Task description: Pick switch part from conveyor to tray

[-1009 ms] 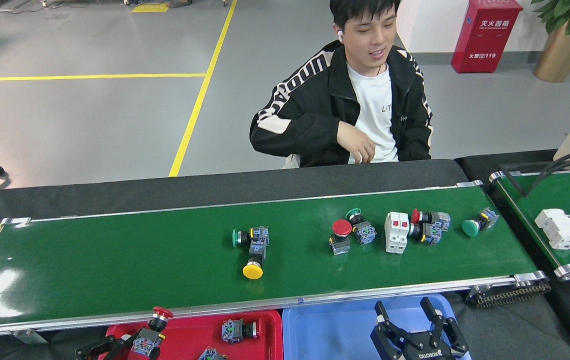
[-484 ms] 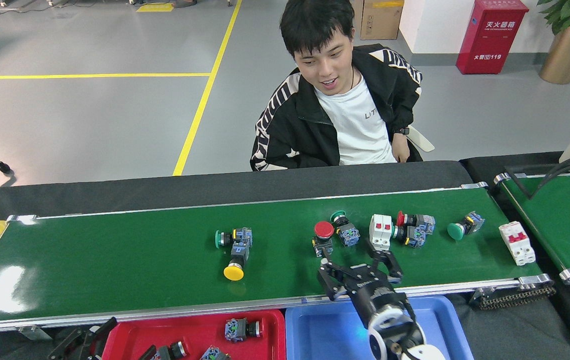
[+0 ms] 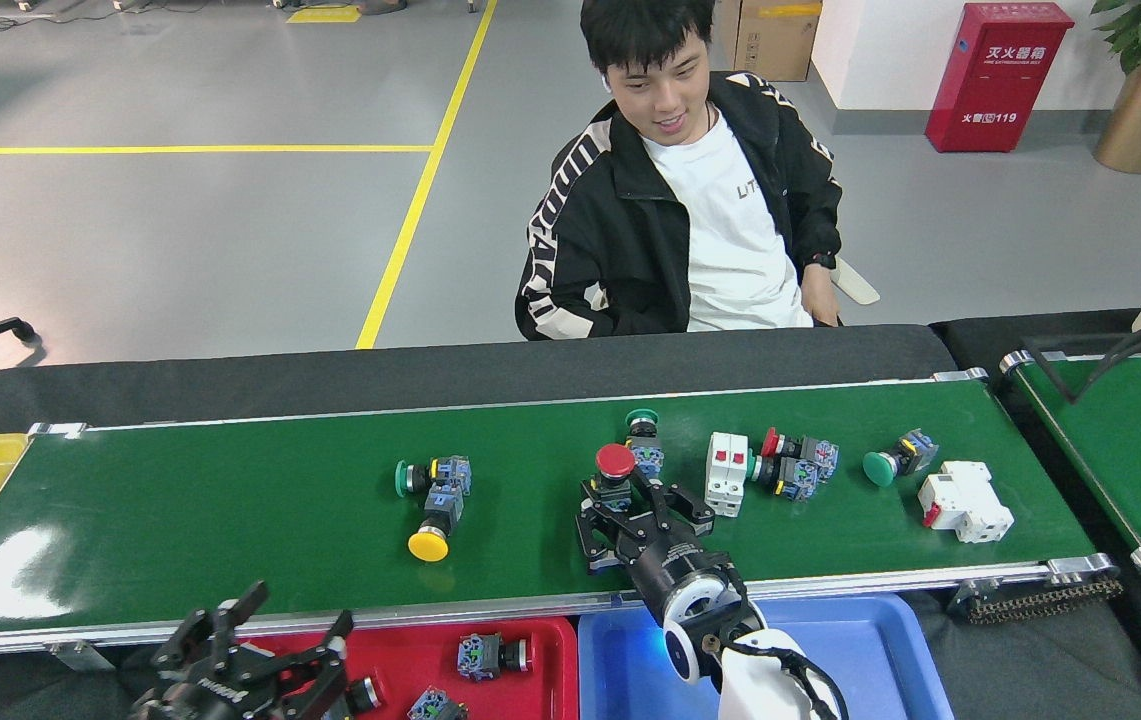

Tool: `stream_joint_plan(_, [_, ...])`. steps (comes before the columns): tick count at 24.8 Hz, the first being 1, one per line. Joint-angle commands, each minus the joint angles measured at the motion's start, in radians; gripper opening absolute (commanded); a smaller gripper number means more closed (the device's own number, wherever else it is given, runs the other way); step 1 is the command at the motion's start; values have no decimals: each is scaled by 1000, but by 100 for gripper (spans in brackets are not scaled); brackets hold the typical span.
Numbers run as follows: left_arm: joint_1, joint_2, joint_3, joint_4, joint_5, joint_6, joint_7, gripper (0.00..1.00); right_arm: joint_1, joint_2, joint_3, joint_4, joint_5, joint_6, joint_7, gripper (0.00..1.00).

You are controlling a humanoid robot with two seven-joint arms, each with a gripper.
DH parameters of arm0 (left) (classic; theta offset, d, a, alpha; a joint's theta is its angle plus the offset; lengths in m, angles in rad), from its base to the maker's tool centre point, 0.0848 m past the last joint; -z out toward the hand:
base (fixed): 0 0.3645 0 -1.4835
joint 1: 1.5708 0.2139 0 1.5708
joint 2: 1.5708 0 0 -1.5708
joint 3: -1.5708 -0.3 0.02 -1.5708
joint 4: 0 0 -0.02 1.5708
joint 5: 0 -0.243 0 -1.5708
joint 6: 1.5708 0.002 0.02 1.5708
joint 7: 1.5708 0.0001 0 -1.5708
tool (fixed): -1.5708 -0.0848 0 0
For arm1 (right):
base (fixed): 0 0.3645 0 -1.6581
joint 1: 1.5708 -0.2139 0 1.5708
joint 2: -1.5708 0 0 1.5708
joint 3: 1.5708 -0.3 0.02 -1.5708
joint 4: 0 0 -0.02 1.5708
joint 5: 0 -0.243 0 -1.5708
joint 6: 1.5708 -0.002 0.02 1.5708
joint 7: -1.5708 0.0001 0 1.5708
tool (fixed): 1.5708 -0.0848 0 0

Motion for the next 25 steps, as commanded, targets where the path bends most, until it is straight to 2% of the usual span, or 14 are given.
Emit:
stream_joint_plan(1, [-56,-6,-76,19,-43,104,4,97,-26,4,-1,-11,-3,-28,-8,5])
stream_joint_plan(4, [-138,-6,-145,111,-60,187,6,97,-23,-4,-1,-42,-12,-39,-10,5])
stream_joint_plan(6, [-184,-6,-158,177,-60,214,7,97,5,-13,-4,-131,-54,-115,-8,5])
stream_joint_plan(8, [-216,0,-155,234,-60,224,9,97,62,-61,-9,-249,-89,-207,-2,5])
stream_joint_plan(10, [-257,9,-151,301,-60,235,20,92,154,-139,-9,-395,-128,-307,-1,5])
stream_joint_plan(12, [-288,28,-151,358,-60,241,29,68,235,-188,-9,-482,-175,-422,-2,5])
stream_joint_plan(14, [-302,66,-149,398,-56,237,44,31,295,-207,-9,-522,-190,-542,-2,5])
stream_joint_plan(16, [-306,90,-142,415,-54,244,53,16,315,-205,-6,-523,-189,-585,-1,7])
stream_joint_plan(17, [-309,97,-137,416,-48,238,58,11,315,-200,11,-519,-178,-585,-1,18])
stream_joint_plan(18, [-309,98,-131,416,-47,235,67,9,316,-182,40,-510,-172,-582,1,38])
stream_joint_plan(19, [-309,100,-125,416,-47,235,76,7,316,-147,69,-499,-163,-569,1,81])
stream_joint_plan(20, [-309,100,-122,416,-45,233,84,6,316,-125,86,-485,-158,-548,12,99])
stream_joint_plan(25, [-299,103,-117,410,-1,230,104,5,315,-118,83,-479,-161,-522,84,100])
